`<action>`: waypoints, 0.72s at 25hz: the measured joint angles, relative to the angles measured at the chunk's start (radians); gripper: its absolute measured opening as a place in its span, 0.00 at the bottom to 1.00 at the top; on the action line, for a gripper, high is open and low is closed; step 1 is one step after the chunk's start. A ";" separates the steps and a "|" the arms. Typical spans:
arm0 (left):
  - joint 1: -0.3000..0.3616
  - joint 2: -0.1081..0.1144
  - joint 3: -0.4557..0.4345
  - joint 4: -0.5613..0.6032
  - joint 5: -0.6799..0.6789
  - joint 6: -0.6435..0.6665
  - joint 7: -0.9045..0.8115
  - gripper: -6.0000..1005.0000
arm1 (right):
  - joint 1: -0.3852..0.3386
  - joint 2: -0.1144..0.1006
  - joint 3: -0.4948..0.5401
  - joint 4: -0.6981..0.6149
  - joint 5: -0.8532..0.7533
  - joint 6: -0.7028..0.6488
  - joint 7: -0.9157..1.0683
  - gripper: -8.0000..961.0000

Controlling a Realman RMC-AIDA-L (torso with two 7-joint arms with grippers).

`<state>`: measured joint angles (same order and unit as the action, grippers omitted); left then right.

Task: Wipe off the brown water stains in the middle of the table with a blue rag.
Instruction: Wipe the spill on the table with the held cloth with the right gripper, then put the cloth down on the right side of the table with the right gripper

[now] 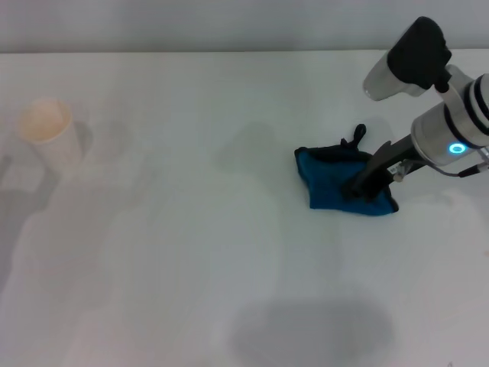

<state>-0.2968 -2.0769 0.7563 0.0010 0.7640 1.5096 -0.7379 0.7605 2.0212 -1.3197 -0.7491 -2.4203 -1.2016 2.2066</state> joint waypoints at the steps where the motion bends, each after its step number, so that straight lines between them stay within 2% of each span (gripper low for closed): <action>1: 0.001 0.000 0.000 0.000 0.000 0.000 0.000 0.89 | 0.000 0.001 -0.002 0.002 0.011 0.001 0.002 0.10; 15: 0.007 -0.003 0.000 0.000 0.000 0.000 0.000 0.89 | -0.026 -0.005 -0.003 -0.009 0.068 0.012 -0.001 0.10; 18: 0.007 -0.003 0.000 -0.001 0.000 0.000 0.000 0.89 | -0.029 -0.004 -0.003 -0.014 0.069 0.010 -0.003 0.20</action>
<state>-0.2899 -2.0801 0.7562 0.0002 0.7638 1.5094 -0.7378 0.7311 2.0169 -1.3228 -0.7628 -2.3511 -1.1914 2.2032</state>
